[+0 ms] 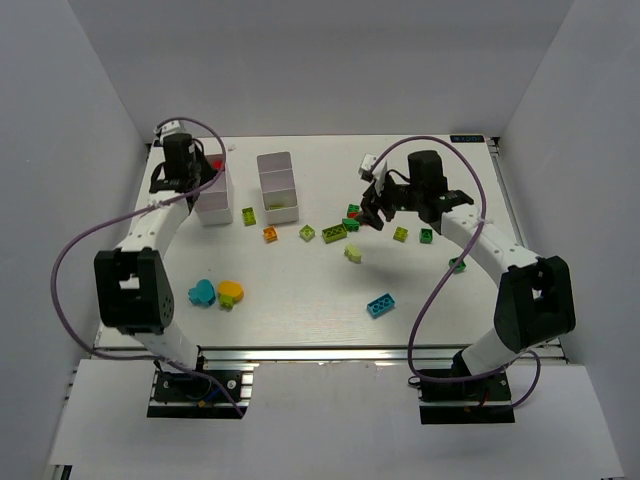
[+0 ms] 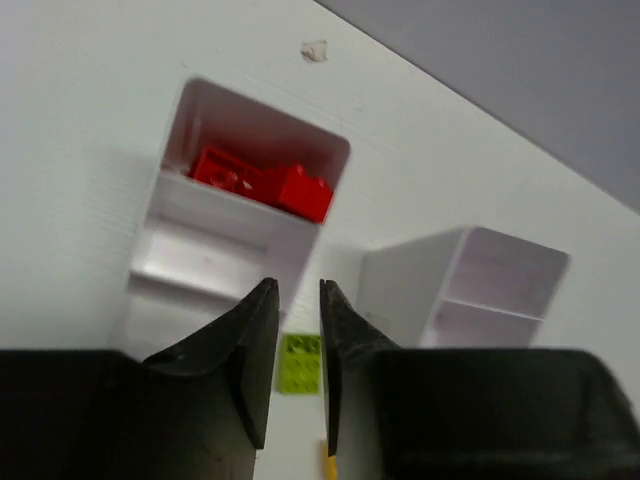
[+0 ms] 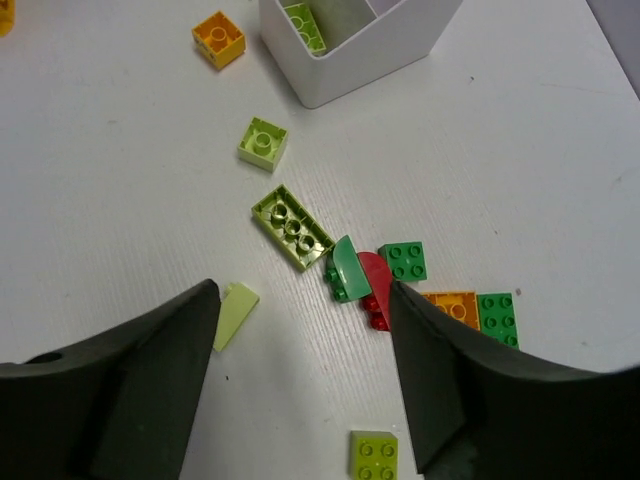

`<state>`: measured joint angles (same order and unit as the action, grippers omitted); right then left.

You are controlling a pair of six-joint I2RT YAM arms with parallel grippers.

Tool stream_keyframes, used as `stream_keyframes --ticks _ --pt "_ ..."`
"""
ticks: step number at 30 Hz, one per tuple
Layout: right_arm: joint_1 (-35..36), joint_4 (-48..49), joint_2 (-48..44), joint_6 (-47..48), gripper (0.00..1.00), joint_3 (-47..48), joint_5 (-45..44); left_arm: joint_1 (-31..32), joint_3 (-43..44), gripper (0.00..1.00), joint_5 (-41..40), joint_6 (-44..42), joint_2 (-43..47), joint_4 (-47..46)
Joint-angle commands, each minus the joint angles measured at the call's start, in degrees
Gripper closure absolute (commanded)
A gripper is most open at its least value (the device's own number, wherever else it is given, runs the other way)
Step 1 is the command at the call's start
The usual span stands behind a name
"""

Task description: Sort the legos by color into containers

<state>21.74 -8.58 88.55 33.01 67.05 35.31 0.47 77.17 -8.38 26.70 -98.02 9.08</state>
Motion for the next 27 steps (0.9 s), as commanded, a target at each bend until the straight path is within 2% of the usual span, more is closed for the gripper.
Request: stream_keyframes --ticks 1,4,7,8,9,10,11,13,16,18,20,22,27 --pt "-0.29 -3.01 1.53 5.03 0.25 4.23 3.62 -0.38 -7.54 0.63 10.46 3.97 11.76 -4.07" --pt "-0.38 -6.62 3.02 12.06 0.19 6.34 6.43 -0.38 -14.31 0.31 13.12 6.34 17.92 -4.69" --pt "-0.38 -9.0 4.17 20.64 0.18 7.84 8.89 -0.38 -20.2 0.19 12.69 6.7 24.51 -4.25" --pt "-0.38 -9.26 4.43 23.3 0.16 7.75 10.55 -0.38 -21.52 0.1 11.82 7.22 26.19 -4.07" --pt "-0.47 -9.52 4.43 26.54 0.11 7.05 11.44 -0.38 -23.62 0.05 10.77 7.66 27.86 -3.64" --pt "-0.47 -9.96 4.7 30.14 0.1 6.61 12.4 -0.38 -24.68 0.02 9.8 8.28 29.36 -3.28" --pt "-0.38 -10.23 4.87 36.01 0.11 6.26 13.72 -0.38 -25.48 0.02 8.74 9.15 32.33 -2.5" --pt "-0.38 -11.72 6.44 40.0 0.11 6.43 13.82 -0.38 -27.93 0.02 6.89 9.77 35.16 -1.88" --pt "-0.47 -13.99 11.18 38.18 0.11 12.21 11.55 -0.38 -30.48 0.02 8.2 9.86 39.3 -0.13" --pt "-0.73 -20.65 14.44 41.5 0.11 17.56 10.92 -0.38 -31.63 0.02 11.36 10.39 41.15 1.02" --pt "-1.08 -31.46 18.66 46.41 0.11 24.69 11.36 -0.38 -33.82 0.02 13.47 11.53 42.46 1.9" --pt "-1.87 -40.49 21.9 56.6 0.12 29.25 11.88 -0.38 -35.5 0.04 16.72 13.02 44.66 1.56" --pt "-3.19 -47.22 27.63 66.64 0.16 36.57 10.75 -0.38 -40.16 0.04 19.37 14.61 49.67 1.9"
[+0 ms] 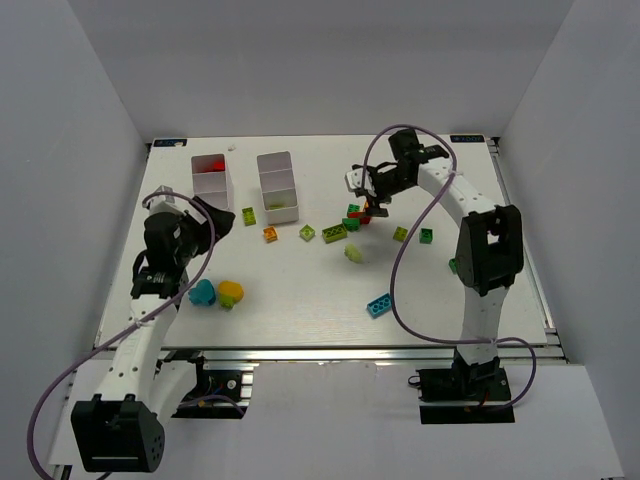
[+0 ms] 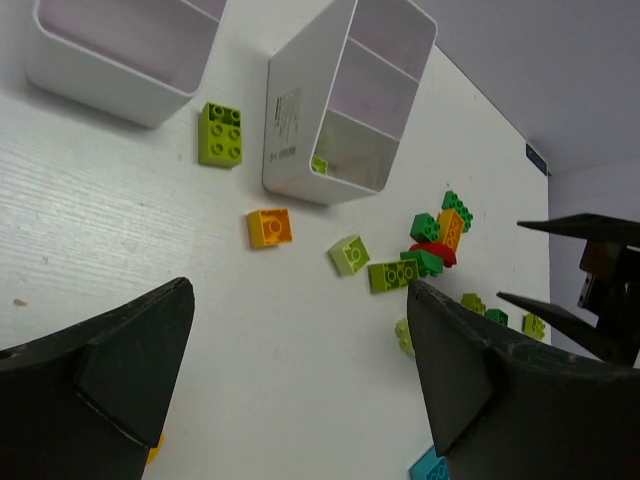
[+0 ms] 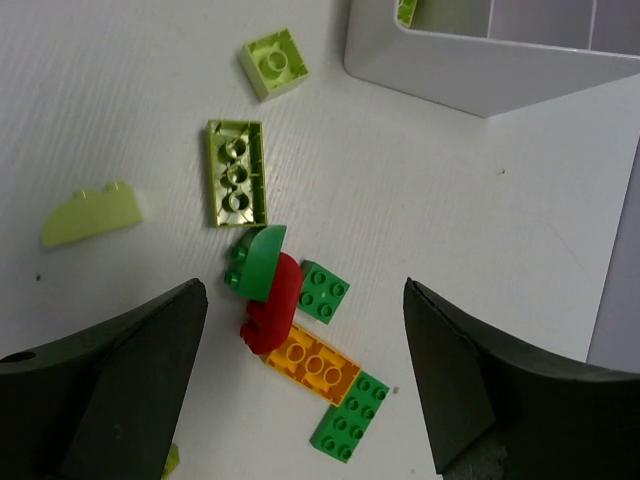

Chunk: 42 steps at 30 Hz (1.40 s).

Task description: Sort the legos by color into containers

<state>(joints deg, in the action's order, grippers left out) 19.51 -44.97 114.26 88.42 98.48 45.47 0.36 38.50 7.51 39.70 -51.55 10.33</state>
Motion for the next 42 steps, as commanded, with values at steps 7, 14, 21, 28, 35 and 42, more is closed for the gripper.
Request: stream_keyframes --ticks 7,14,21,28,35,42 --pt "-0.88 -12.07 7.54 19.24 0.17 7.07 -5.03 -0.27 -1.15 0.04 2.69 -0.33 5.41 5.84" --pt "-0.61 -5.92 12.74 3.08 0.26 10.69 -12.68 -0.27 -3.08 0.04 2.69 1.69 6.2 4.97" --pt "-0.52 -0.21 12.56 -2.98 0.31 6.02 -13.57 -0.27 -3.61 0.04 4.35 2.49 5.23 4.0" --pt "-0.52 -0.38 14.41 -4.83 0.37 6.46 -13.48 -0.27 -2.99 0.04 7.25 2.83 2.95 0.67" --pt "-0.08 -1.0 15.56 -6.07 0.49 6.12 -13.22 -0.27 -4.05 0.04 10.85 5.21 1.45 -3.91" --pt "0.62 0.06 15.47 -7.12 0.58 4.71 -12.43 -0.27 -5.45 0.04 14.46 7.58 -0.21 -8.73"
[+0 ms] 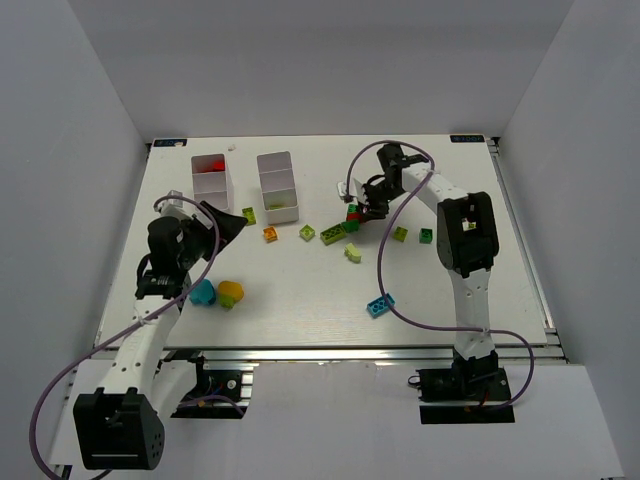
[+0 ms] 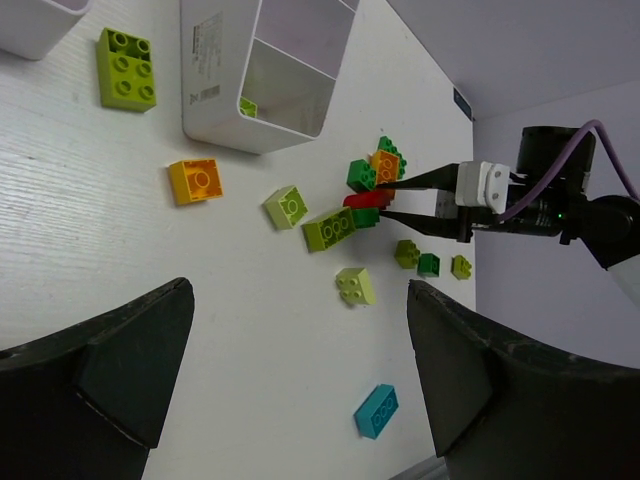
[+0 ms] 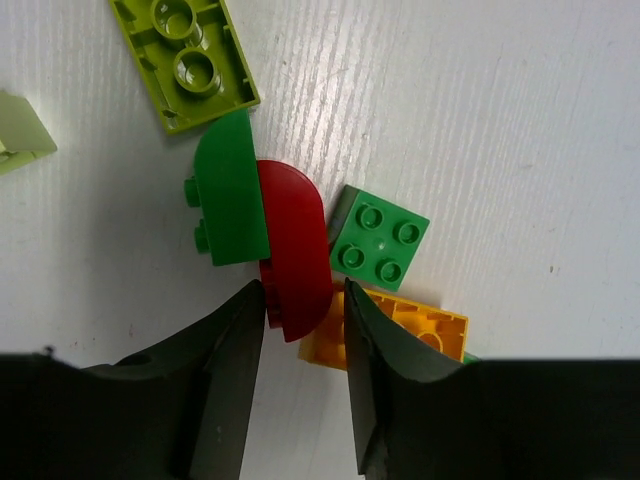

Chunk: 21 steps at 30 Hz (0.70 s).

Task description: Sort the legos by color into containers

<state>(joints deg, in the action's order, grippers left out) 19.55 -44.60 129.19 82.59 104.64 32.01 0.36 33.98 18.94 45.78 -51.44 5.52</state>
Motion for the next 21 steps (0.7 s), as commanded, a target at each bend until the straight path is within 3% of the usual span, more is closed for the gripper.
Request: stream_keyframes --ticks 1,11,16,21 --pt "0.58 -0.23 0.45 -1.46 0.6 -1.63 1.3 -0.27 -1.02 0.04 3.47 2.2 -0.33 -4.55" --pt "0.58 0.21 -4.72 -4.79 0.93 -6.55 2.62 -0.27 -3.83 0.04 9.62 7.83 -3.75 -13.16" --pt "0.58 2.67 -11.93 -11.13 1.0 -11.21 6.12 1.74 -4.45 0.05 9.8 9.41 -5.77 -16.85" --pt "0.66 6.71 -18.87 -25.53 1.0 -14.72 10.08 5.51 -2.95 0.05 9.8 10.03 -9.81 -20.1"
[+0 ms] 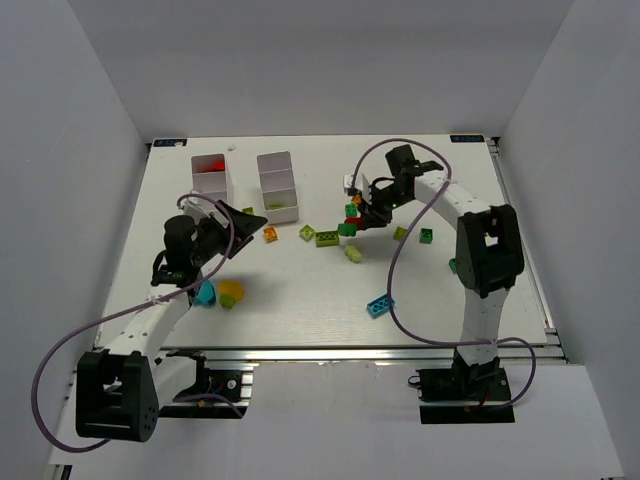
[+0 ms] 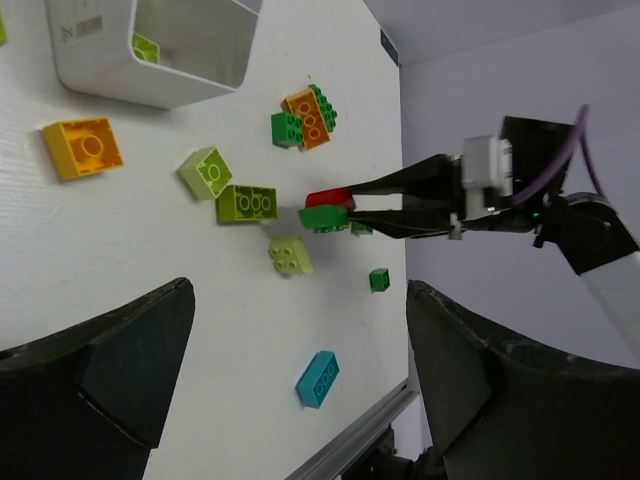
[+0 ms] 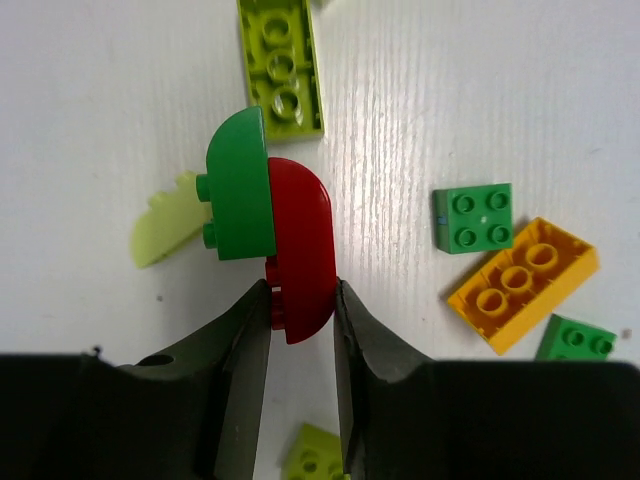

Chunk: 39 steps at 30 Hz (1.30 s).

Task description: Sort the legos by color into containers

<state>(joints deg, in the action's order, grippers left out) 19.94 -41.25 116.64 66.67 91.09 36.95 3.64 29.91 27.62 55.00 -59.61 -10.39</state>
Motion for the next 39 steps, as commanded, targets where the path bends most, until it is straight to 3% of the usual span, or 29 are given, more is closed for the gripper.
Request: stream_keyframes --ticks 1,6,10,19,39 --pt "0.27 5.03 -7.21 -11.29 1.0 -1.61 5.67 3.03 1.81 0.05 1.04 0.81 -2.34 -4.63" --pt "1.23 8.73 -11.25 -22.97 1.0 -2.06 7.7 9.0 4.54 0.1 1.04 0.72 -7.79 -8.84" --pt "3.78 10.49 -12.93 -26.85 1.0 -2.67 7.7 12.26 6.3 0.14 1.04 1.68 -12.44 -12.1" --pt "8.44 12.69 -14.77 -28.35 1.0 -4.25 5.5 16.31 9.02 0.16 0.51 3.0 -16.93 -15.62" --pt "13.28 20.69 -19.61 -29.15 1.0 -9.26 0.32 18.33 10.43 0.33 2.18 4.85 -22.91 -19.4"
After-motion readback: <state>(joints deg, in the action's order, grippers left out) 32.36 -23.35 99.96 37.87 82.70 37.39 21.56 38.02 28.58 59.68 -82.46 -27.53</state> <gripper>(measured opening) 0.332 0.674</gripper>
